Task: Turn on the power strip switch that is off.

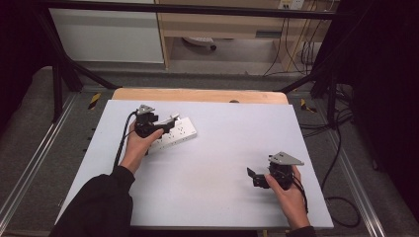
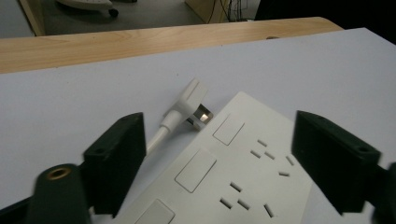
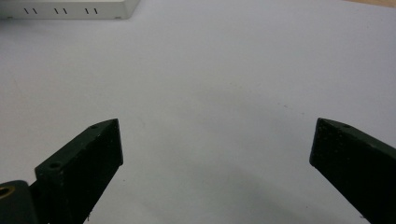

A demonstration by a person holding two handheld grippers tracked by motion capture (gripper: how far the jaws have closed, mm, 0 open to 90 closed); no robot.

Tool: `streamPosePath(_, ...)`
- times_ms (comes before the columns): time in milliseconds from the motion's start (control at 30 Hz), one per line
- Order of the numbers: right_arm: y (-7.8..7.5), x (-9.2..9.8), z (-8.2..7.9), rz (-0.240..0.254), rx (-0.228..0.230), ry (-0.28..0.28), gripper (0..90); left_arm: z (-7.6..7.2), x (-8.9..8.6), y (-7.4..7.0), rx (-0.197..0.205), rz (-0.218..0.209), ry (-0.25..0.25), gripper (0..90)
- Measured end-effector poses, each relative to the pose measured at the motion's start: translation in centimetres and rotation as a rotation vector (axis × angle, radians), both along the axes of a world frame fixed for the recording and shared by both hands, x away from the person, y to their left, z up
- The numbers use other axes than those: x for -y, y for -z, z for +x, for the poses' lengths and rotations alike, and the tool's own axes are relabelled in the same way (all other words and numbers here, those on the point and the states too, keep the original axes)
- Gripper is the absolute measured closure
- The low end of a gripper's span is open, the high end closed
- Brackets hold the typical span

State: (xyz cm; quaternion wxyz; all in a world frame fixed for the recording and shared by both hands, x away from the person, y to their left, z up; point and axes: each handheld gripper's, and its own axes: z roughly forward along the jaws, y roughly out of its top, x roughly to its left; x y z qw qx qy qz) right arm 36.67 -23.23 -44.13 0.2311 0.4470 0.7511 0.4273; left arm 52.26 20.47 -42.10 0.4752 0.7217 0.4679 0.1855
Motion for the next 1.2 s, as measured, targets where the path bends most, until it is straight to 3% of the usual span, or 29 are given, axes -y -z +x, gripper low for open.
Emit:
streamPosePath(433,0.0,0.0,0.0,-0.003,0.003,-0.001,3.0,-1.0,-0.2,-1.7,0.019,-0.024,0.012,8.7)
streamPosePath(867,0.0,0.0,0.0,0.0,0.003,-0.003,3.0,-2.3,-0.7,-3.5,0.042,0.012,-0.004,6.5)
streamPosePath(1200,0.0,0.0,0.0,0.002,0.001,-0.002,3.0,-3.9,-1.3,-4.9,0.059,0.011,0.025,7.2)
